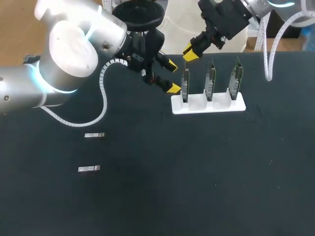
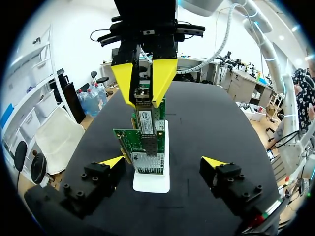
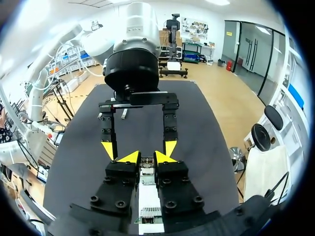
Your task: Pick up the optical module with the left hand, and insert it into the network port with the right hand.
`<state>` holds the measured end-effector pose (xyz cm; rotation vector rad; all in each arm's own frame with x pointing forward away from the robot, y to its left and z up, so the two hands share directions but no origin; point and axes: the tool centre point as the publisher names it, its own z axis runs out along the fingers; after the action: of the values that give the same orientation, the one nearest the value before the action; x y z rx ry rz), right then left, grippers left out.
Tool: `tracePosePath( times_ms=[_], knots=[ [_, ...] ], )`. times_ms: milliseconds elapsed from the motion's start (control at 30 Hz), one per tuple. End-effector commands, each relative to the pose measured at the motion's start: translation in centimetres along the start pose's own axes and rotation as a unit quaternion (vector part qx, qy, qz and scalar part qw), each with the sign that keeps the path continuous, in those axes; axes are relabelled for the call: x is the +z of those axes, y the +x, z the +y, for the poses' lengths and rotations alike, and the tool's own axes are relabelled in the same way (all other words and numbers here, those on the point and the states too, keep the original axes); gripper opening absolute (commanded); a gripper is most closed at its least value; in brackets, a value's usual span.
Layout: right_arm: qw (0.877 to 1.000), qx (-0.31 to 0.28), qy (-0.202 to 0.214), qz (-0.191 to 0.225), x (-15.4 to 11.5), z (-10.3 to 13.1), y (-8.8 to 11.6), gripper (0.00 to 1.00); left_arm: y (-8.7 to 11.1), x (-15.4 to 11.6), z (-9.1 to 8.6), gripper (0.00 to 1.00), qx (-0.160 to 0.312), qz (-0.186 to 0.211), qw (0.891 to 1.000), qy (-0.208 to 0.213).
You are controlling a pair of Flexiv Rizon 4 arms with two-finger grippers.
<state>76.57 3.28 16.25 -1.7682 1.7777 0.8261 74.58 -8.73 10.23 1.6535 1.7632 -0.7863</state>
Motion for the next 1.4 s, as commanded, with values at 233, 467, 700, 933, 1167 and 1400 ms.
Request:
tracePosePath(
  times_ms=[233,467,700,933,1167,1400],
  knots=[
    [1.000,0.007,0.007,-0.004,0.4,0.5,0.5,0.00,-0.1,0.0,0.1,1.00,-0.001,0.003,1.000,0.001],
    [1.000,0.016,0.011,-0.013,0.2,0.6,0.5,1.00,-0.1,0.0,0.1,1.00,-0.001,0.003,1.000,0.001],
    [0.999,0.027,0.010,-0.038,-0.6,0.6,0.4,1.00,-0.1,0.0,0.1,1.00,-0.001,0.003,1.000,0.001],
    [0.997,0.031,-0.005,-0.070,-1.6,0.3,0.0,0.35,-0.1,0.0,0.1,1.00,-0.001,0.003,1.000,0.001],
    [0.997,0.021,-0.006,-0.069,-1.5,0.2,-0.3,0.00,-0.1,0.0,0.1,1.00,-0.001,0.003,1.000,0.001],
    [0.998,0.020,-0.007,-0.063,-0.8,0.0,-0.2,0.00,-0.1,0.0,0.1,1.00,-0.001,0.003,1.000,0.001]
  ],
)
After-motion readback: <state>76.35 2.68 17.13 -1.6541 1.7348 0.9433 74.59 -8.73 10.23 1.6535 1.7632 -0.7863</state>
